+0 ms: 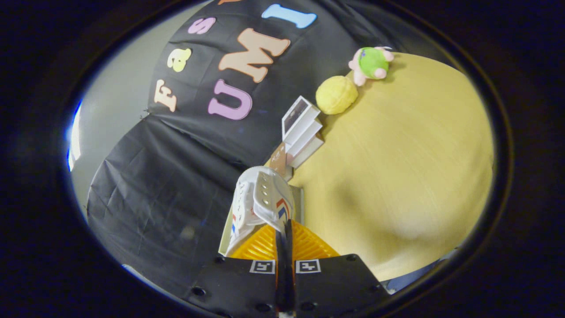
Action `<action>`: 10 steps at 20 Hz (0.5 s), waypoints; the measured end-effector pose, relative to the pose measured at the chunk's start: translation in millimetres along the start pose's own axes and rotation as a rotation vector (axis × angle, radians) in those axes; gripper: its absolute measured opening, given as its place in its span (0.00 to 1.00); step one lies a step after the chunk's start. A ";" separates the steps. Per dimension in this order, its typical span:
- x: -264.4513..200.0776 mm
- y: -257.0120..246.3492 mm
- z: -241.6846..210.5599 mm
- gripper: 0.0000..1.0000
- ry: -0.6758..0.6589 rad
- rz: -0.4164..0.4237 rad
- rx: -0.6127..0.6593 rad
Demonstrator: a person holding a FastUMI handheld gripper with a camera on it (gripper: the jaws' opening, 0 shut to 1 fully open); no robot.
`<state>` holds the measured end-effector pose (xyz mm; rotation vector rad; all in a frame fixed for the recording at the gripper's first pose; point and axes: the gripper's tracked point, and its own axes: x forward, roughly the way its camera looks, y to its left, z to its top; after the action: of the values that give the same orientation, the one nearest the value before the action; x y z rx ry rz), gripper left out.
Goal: Open the storage box then place both shoes into the box .Put the left shoe in first, then the right shoe, with the right side of both shoes facing outward in a uniform manner.
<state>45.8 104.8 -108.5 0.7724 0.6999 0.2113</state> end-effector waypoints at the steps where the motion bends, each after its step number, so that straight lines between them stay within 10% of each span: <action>1: 8.4 13.0 5.5 0.03 0.004 0.016 -0.012; 10: 62.5 115.8 -23.2 0.03 0.100 0.111 -0.078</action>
<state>86.4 226.3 -70.2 0.7306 0.7394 0.3784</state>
